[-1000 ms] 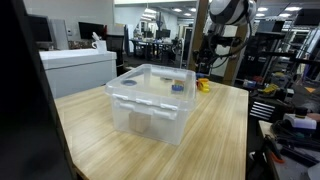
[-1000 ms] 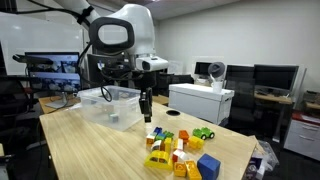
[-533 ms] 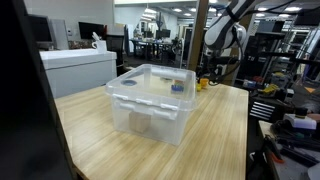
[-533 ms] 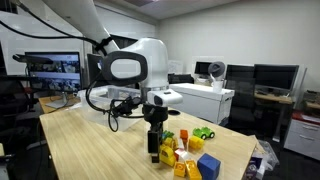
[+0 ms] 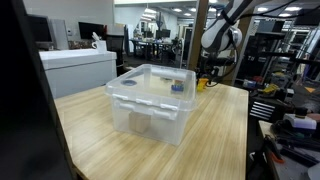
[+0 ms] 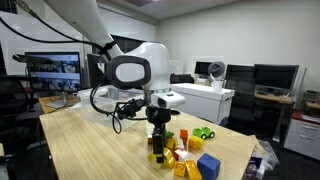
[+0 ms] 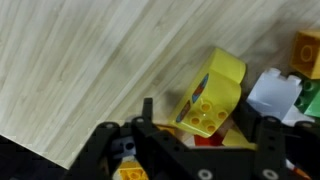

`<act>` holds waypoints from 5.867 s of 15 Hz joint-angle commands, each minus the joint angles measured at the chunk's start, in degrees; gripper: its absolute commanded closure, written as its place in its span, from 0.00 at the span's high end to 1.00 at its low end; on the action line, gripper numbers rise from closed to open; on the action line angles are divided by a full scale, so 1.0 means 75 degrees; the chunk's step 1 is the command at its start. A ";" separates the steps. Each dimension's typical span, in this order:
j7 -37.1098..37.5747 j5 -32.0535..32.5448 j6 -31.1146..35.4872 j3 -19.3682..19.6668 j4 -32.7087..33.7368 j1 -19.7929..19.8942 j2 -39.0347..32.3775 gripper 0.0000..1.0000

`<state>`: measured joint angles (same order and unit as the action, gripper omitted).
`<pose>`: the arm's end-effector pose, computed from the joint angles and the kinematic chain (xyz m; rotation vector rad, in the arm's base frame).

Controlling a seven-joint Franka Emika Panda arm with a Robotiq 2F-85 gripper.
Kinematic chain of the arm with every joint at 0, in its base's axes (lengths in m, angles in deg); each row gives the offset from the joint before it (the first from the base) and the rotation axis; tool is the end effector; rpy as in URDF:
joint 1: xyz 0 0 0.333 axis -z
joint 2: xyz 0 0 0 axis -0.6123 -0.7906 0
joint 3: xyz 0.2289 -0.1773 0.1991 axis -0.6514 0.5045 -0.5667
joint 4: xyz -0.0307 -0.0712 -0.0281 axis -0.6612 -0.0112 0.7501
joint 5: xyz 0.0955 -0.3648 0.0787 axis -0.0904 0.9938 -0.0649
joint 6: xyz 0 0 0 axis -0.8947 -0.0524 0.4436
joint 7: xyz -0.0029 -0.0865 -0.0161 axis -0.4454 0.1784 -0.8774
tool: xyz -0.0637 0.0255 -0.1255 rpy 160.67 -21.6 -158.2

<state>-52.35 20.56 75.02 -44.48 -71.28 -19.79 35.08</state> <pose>0.4541 -0.3660 0.2497 2.6247 -1.4893 0.1161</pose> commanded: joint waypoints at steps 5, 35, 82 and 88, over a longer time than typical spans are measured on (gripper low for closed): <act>-0.0177 -0.0237 0.0186 -0.0031 -0.0004 0.0045 -0.0148 0.25; -0.1430 -0.0719 -0.0145 -0.1196 -0.1563 -0.1036 0.4051 1.00; -0.1873 -0.1257 -0.0153 -0.1508 -0.0278 -0.1019 0.2996 0.31; -0.2777 -0.2071 -0.1099 -0.2243 -0.1232 -0.2010 0.3607 0.42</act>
<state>-68.46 7.27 69.26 -60.15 -76.21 -33.13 59.49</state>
